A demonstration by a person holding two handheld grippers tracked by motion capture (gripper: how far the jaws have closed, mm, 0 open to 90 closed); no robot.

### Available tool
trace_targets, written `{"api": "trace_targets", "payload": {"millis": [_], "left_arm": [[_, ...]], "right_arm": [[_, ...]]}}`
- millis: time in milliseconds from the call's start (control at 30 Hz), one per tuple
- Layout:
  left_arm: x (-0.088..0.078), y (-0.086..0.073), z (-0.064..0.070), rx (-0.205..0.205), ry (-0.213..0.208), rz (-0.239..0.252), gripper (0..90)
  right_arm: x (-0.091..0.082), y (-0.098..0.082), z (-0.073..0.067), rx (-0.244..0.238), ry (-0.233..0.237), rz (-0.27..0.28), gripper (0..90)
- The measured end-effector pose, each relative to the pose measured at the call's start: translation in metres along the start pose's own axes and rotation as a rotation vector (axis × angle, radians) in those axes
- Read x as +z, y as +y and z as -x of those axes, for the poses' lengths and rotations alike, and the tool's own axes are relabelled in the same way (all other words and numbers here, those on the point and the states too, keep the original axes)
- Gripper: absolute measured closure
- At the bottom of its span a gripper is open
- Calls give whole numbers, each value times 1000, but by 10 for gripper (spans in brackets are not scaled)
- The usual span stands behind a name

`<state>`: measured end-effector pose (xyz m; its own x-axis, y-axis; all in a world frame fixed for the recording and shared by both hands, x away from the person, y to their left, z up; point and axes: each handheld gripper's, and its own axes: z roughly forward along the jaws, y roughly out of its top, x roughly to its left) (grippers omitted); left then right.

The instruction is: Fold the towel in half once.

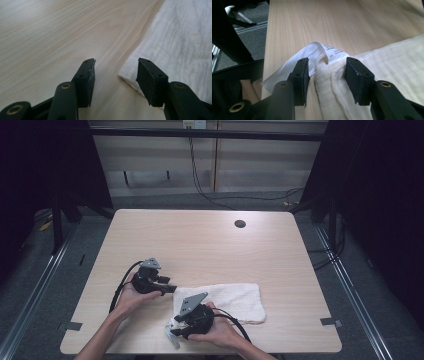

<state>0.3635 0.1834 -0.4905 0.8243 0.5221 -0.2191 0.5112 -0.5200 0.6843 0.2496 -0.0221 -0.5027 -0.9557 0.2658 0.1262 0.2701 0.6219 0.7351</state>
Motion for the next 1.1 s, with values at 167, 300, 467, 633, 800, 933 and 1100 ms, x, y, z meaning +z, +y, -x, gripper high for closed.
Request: {"api": "trace_targets", "payload": {"millis": [167,300,467,633,800,933,1100], "left_arm": [[4,0,2,6,-3,-5,482],[6,0,3,7,2,-21,466],[10,-1,6,11,3,-35,448],[10,0,6,15,0,-31,448],[12,0,12,40,-16,-47,479],[13,1,16,66,-40,-57,513],[15,1,23,100,-52,-62,599]], "right_arm": [[0,-3,-3,-14,-28,16,605],[-1,-4,0,-6,-40,23,700],[-2,-6,3,23,-48,34,793],[-3,-6,4,45,-39,32,816],[-3,-5,3,62,-39,24,817],[-3,-4,4,64,-39,11,817],[-3,-3,4,78,-32,3,819]]}}
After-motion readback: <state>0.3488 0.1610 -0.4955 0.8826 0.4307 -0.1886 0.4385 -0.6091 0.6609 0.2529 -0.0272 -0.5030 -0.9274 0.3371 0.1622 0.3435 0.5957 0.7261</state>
